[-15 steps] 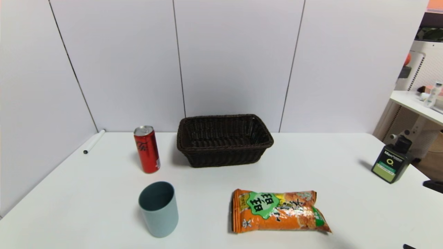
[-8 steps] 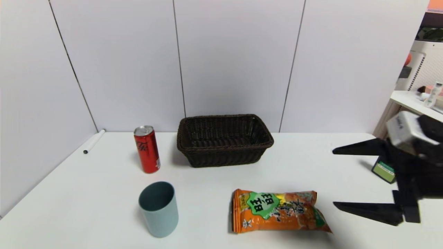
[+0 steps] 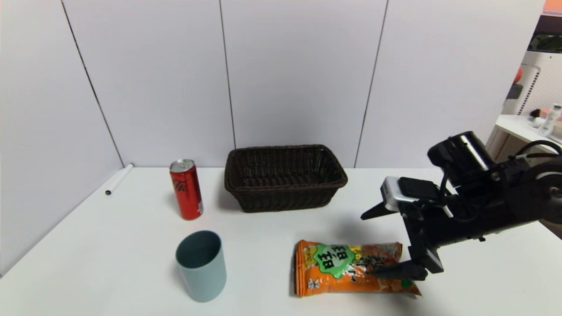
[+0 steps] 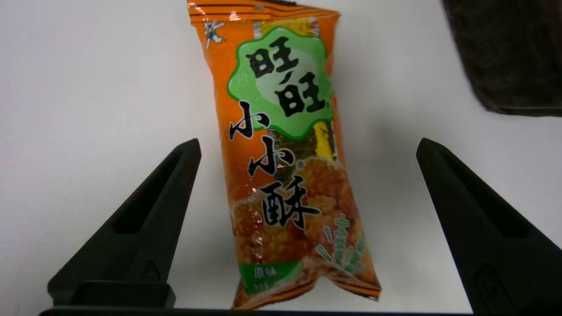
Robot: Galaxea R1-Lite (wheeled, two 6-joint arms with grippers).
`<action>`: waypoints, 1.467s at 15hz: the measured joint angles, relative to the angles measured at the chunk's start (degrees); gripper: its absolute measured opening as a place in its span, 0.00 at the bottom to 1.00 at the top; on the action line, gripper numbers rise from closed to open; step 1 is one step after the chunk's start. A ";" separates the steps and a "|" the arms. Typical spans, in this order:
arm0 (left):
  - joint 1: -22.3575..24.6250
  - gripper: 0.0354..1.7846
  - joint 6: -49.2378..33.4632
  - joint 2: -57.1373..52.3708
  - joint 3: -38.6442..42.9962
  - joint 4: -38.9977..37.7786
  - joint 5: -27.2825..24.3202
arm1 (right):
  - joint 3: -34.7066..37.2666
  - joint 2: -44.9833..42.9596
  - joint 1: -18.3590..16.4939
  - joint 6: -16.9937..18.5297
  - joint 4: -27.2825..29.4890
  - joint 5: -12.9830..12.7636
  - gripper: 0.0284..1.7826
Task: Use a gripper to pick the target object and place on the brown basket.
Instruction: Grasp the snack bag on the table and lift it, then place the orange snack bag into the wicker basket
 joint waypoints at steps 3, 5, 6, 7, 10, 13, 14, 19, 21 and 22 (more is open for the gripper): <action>0.00 0.94 0.00 0.00 0.00 0.02 0.00 | -0.04 3.69 0.49 0.30 0.02 -0.02 0.95; 0.00 0.94 0.00 0.00 0.00 0.00 -0.02 | -0.15 5.95 0.57 0.15 0.02 -0.06 0.95; 0.00 0.94 0.02 0.00 0.00 0.02 -0.02 | -0.15 6.96 0.57 0.06 0.00 -0.28 0.95; 0.00 0.94 0.00 0.00 0.00 0.00 -0.02 | -0.11 7.79 0.61 0.02 -0.05 -0.90 0.95; 0.00 0.94 0.00 0.00 0.00 0.02 -0.02 | 0.00 9.95 0.74 -0.02 -0.38 -2.60 0.95; 0.00 0.94 0.00 0.00 0.00 0.02 -0.02 | 0.51 11.26 0.77 -0.16 -0.83 -2.76 0.72; 0.00 0.94 0.00 0.00 0.00 0.02 -0.02 | 0.88 11.43 0.77 -0.13 -0.85 -2.95 0.63; 0.00 0.94 0.00 0.00 0.00 0.05 -0.02 | 1.82 10.69 0.74 0.15 -0.79 -4.79 0.30; 0.00 0.94 0.00 0.00 0.00 0.00 -0.02 | -0.22 9.67 0.80 0.30 -0.33 -4.74 0.28; 0.00 0.94 0.00 0.00 0.00 0.02 -0.02 | -2.16 9.23 0.80 0.39 -0.22 -4.71 0.26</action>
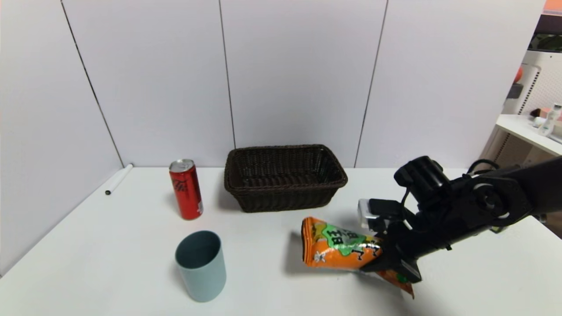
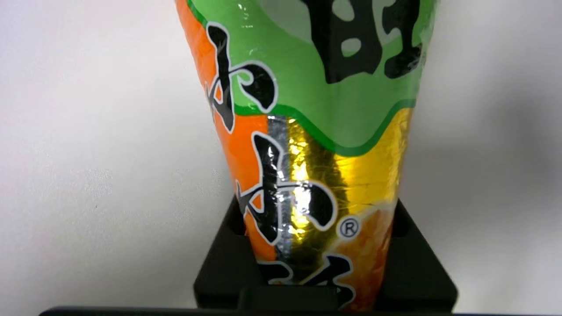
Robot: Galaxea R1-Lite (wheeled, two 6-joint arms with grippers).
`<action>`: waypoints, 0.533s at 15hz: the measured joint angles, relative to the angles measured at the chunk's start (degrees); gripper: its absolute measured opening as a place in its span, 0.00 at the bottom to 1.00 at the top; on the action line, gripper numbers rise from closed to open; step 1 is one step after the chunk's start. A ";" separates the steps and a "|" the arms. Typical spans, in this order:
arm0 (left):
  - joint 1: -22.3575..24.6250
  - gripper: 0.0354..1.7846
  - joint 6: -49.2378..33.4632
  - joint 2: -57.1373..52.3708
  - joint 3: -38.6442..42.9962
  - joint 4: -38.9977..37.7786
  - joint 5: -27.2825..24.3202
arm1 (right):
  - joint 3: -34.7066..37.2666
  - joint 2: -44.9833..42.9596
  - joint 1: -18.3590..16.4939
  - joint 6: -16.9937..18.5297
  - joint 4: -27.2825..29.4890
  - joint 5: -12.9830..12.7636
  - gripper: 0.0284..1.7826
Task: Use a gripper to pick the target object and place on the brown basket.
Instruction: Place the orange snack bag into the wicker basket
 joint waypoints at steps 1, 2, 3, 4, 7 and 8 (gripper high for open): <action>0.00 0.94 0.00 0.00 0.00 0.00 0.02 | -2.39 -0.48 0.02 0.06 0.02 0.05 0.26; 0.00 0.94 0.00 0.00 0.00 0.00 0.02 | -5.29 -0.96 0.22 0.11 0.04 0.11 0.26; 0.00 0.94 0.00 0.00 0.00 0.02 -0.01 | -8.57 -1.29 0.46 0.20 -0.13 0.18 0.26; 0.00 0.94 0.00 0.00 0.00 0.02 0.00 | -12.31 -1.43 0.74 0.24 -0.13 0.21 0.26; 0.00 0.94 0.00 0.00 0.00 -0.02 0.00 | -25.91 -0.20 1.34 0.38 -0.20 0.33 0.26; 0.00 0.94 0.00 0.00 0.00 0.00 0.00 | -30.82 1.11 1.54 0.44 -0.28 0.33 0.26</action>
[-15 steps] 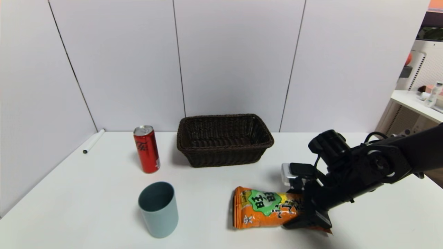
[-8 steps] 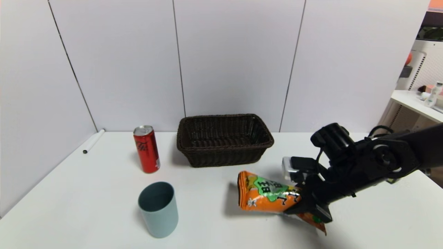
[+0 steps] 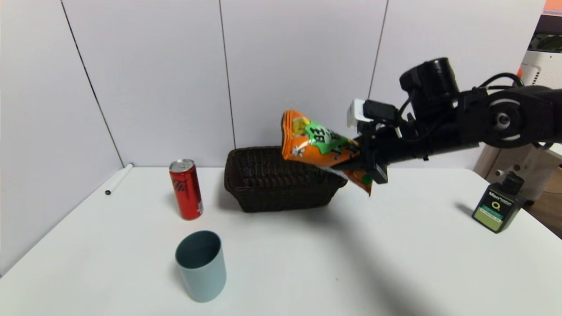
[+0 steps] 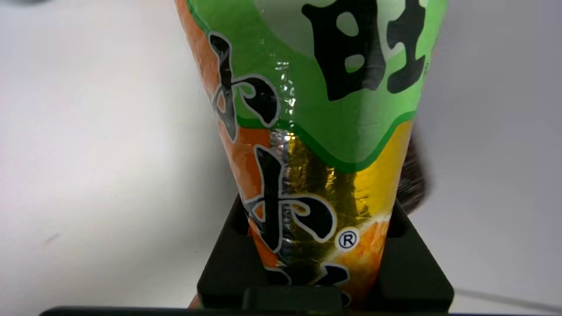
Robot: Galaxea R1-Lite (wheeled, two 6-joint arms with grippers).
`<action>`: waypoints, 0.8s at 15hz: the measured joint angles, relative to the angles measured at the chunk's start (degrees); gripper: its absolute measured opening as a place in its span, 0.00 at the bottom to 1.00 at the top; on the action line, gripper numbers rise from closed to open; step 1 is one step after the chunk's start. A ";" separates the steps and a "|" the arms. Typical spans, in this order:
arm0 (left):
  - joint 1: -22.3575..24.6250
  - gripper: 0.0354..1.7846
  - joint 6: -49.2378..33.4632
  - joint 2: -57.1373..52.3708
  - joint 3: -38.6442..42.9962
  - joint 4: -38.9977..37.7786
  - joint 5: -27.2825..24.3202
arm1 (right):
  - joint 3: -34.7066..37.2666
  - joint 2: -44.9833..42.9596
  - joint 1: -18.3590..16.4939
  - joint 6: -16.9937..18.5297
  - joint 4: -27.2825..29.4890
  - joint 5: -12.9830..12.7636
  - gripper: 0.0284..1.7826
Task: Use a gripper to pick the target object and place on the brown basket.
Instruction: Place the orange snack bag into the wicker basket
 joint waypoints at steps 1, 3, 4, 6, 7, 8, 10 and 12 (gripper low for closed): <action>0.00 0.94 0.00 0.00 0.00 -0.02 0.02 | -4.38 1.84 0.17 0.11 -0.18 0.05 0.26; 0.00 0.94 0.00 0.00 0.00 0.00 0.00 | -11.54 6.85 0.83 0.39 -0.51 0.11 0.25; 0.00 0.94 0.00 0.00 0.00 0.02 0.00 | -14.36 9.64 1.35 0.41 -0.85 0.20 0.25; 0.00 0.94 0.00 0.00 0.00 0.00 0.00 | -17.81 14.67 2.40 0.50 -2.78 0.40 0.25; 0.00 0.94 0.00 0.00 0.00 0.00 0.00 | -18.71 16.77 2.93 0.50 -4.60 0.44 0.25; 0.00 0.94 0.00 0.00 0.00 0.00 0.00 | -19.30 18.80 3.25 0.55 -6.55 0.49 0.28; 0.00 0.94 0.02 0.00 0.00 0.00 0.00 | -20.57 22.05 3.43 0.48 -8.05 0.41 0.44; 0.00 0.94 0.00 0.00 0.00 0.00 0.00 | -21.14 23.78 3.50 0.44 -8.16 0.38 0.55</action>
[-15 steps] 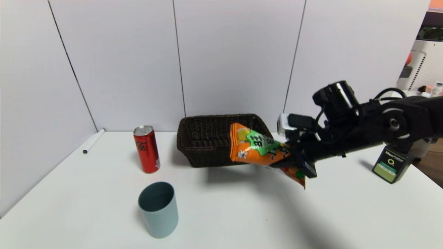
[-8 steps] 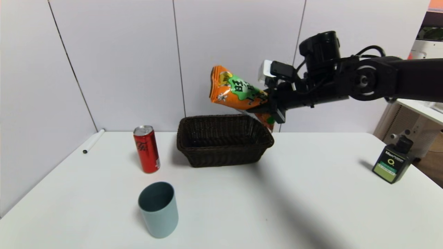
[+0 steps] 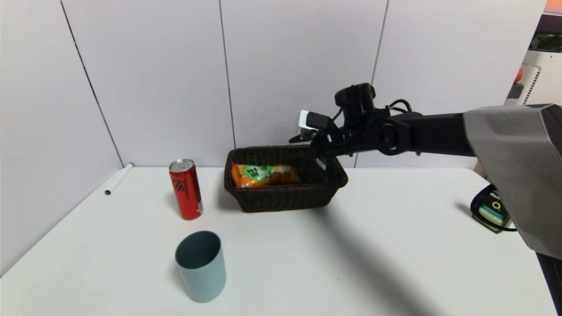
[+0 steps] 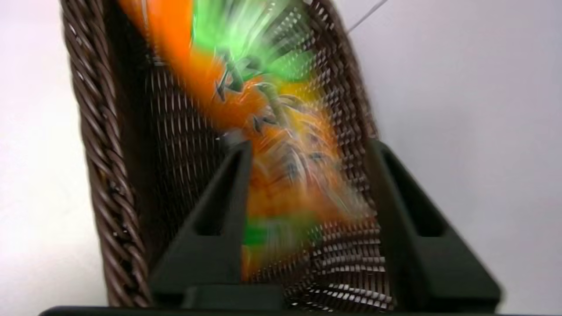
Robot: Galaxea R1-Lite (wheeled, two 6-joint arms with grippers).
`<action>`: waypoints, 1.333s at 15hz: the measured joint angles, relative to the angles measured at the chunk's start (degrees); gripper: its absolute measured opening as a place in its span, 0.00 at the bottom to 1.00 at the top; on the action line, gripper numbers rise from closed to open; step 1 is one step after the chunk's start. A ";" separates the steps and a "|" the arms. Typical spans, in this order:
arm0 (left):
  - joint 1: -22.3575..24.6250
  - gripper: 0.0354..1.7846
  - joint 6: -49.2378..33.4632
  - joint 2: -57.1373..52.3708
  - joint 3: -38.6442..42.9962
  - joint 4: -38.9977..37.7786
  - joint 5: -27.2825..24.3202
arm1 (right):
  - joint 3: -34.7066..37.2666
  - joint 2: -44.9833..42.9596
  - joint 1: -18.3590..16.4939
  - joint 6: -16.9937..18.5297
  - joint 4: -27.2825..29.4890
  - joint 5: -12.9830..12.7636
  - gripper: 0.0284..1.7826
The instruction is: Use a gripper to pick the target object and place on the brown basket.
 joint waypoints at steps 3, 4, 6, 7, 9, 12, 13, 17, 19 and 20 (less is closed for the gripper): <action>0.00 0.94 0.00 0.00 0.00 0.00 0.00 | -0.17 0.44 -0.07 0.41 0.56 -0.18 0.69; 0.00 0.94 0.00 0.00 0.00 0.00 0.00 | -0.02 -0.09 -0.22 1.05 0.74 -0.22 0.72; 0.00 0.94 0.02 0.00 0.00 0.00 0.00 | 1.35 -2.60 -0.50 4.00 1.24 -0.39 0.77; 0.00 0.94 0.00 0.00 0.00 0.00 0.00 | 2.78 -4.69 -0.61 6.01 1.94 -0.52 0.79; 0.00 0.94 0.00 0.00 0.00 0.02 0.00 | 7.13 -11.01 -1.16 11.34 4.96 -1.02 0.83; 0.00 0.94 0.00 0.00 0.00 0.00 0.00 | 18.12 -24.89 -2.60 19.55 11.78 -3.41 0.87; 0.00 0.94 0.00 0.00 0.00 -0.02 0.00 | 23.28 -30.18 -3.45 21.75 13.65 -4.46 0.88; 0.00 0.94 0.00 0.00 0.00 0.00 -0.01 | 47.60 -54.00 -8.83 28.04 16.79 -9.16 0.91; 0.00 0.94 0.00 0.00 0.00 0.00 0.00 | 59.30 -67.21 -12.31 30.43 16.74 -12.07 0.92; 0.00 0.94 0.00 0.00 0.00 0.00 0.00 | 64.67 -73.66 -14.14 31.73 15.82 -13.20 0.93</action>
